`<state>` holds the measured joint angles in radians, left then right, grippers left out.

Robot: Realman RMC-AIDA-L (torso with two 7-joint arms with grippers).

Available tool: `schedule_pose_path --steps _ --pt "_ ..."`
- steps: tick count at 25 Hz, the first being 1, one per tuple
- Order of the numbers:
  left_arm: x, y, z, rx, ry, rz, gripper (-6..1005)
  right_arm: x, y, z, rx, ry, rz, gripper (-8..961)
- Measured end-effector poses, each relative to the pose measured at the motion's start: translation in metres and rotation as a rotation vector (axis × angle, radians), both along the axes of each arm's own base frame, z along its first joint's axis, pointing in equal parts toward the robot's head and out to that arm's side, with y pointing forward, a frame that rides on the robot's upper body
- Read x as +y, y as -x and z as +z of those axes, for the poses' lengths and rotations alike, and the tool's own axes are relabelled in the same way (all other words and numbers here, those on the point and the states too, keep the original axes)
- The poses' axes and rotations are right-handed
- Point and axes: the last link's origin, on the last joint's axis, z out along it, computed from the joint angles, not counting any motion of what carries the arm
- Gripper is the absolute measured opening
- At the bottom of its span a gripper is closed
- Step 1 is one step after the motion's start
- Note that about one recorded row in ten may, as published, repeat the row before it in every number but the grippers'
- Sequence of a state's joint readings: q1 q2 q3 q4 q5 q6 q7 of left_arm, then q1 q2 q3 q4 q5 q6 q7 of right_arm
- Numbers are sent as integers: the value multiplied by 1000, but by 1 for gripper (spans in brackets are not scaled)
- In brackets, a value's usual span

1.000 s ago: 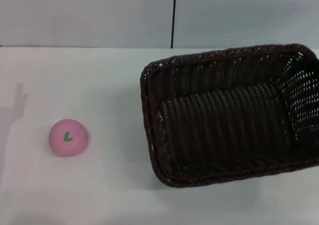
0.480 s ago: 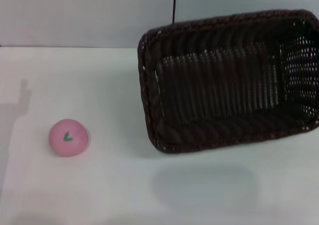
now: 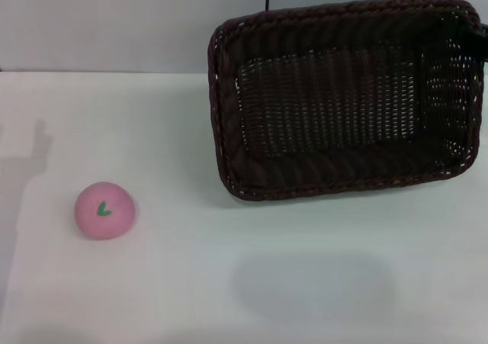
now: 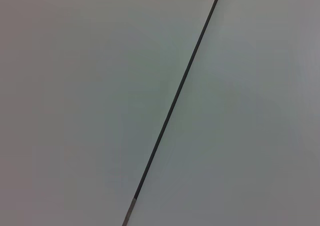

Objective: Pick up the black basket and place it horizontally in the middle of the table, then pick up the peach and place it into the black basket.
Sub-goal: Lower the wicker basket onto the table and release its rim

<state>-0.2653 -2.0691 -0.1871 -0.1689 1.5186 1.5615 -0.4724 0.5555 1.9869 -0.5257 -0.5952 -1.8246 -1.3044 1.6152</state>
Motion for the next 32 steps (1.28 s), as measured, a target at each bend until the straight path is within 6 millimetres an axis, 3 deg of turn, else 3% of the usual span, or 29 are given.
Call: schedule_pose_path --steps 27,29,32 --pt "2 -7 -8 -23 23 -17 695 12 1 -2 -116 -16 25 188" --pt "2 -7 -9 -22 27 -20 694 14 0 0 -122 -25 24 383" --pt "1 -8 -10 -26 33 -22 694 18 -5 11 -151 -85 10 445"
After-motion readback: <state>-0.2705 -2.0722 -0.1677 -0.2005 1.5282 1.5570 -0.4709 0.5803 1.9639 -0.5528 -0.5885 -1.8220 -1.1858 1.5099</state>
